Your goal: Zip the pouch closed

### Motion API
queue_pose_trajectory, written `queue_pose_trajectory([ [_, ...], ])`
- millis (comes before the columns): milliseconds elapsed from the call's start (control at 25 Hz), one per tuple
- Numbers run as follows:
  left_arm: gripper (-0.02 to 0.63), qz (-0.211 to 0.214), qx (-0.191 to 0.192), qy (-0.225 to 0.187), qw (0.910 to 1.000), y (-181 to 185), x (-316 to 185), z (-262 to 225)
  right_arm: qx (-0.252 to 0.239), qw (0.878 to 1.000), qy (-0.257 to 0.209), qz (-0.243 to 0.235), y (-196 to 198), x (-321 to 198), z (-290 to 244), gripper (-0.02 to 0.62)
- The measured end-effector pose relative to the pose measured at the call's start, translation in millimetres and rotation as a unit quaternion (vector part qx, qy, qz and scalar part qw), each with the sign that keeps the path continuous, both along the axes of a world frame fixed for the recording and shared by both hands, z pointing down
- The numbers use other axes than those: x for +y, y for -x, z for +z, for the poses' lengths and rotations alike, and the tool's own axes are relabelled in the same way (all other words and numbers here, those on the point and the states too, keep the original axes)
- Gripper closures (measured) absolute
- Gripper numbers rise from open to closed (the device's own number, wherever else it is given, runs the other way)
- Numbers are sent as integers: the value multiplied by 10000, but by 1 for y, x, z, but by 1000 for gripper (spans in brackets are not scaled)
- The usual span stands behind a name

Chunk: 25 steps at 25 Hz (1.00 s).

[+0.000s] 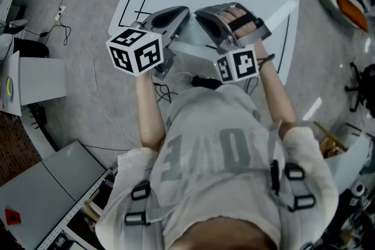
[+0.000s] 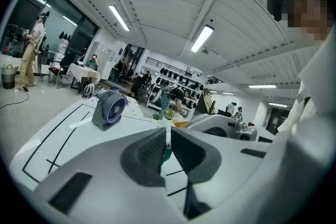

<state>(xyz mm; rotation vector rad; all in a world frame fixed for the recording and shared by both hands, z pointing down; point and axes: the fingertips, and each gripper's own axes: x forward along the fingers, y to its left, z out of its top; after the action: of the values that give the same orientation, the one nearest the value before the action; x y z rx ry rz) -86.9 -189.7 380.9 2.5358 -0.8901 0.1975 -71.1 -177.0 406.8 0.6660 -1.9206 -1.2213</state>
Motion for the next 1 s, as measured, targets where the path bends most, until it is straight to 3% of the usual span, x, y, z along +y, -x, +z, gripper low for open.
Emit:
queue_pose_trajectory([
  [200,541,513,-536,-533,9958,-13,4,-7,1,10000,4,-54,2,3,-1,578],
  [360,545,395,-1010,-706,9916,-8,-4,-2,-6,10000,-9,-83,1,4,-2,578],
  [480,592,282,-870,-571,9942,-4,-5,-2,-62,10000,2,-27,-3,2,-3,578],
  [680,594,367,-235,-478,9979,-8,1,-14,15,10000,-66,-72,-4,1,-2,578],
  [760,554,600,-229,-543,9965,-14,3,-18,62,9997,-140,-187,-1,4,-3,578],
  [800,485,757,-272,-575,9951,-16,4,-18,74,9996,-163,-225,0,5,-3,578],
  [1000,460,1473,-88,-422,9882,-17,9,-16,57,9992,-152,-356,2,12,-4,578],
])
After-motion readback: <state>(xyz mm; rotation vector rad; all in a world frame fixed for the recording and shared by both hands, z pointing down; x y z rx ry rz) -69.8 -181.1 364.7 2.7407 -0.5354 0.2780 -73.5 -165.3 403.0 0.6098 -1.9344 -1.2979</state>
